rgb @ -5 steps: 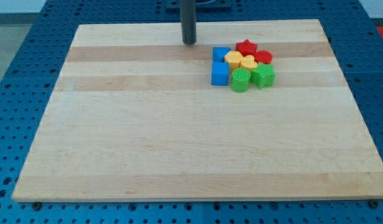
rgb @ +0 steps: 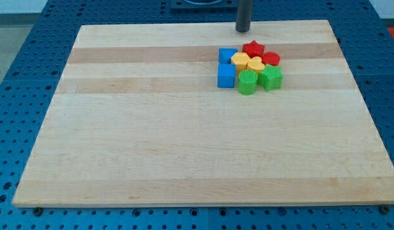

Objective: Move the red circle away from the red star

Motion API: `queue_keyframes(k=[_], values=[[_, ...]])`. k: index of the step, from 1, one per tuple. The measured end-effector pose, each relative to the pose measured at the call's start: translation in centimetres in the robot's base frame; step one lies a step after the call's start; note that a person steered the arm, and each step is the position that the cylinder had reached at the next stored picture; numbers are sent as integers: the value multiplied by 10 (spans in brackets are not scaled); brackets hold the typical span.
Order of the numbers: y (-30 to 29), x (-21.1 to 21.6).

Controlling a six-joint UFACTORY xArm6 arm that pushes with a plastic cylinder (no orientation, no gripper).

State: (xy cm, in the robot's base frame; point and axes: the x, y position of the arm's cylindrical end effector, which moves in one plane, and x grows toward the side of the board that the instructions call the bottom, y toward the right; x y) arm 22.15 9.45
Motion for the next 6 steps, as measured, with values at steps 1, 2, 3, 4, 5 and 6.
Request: queue_keyframes(k=[1,2,3,4,5,6], values=[[39,77],[58,151],[59,160],[59,161],[61,90],[45,10]])
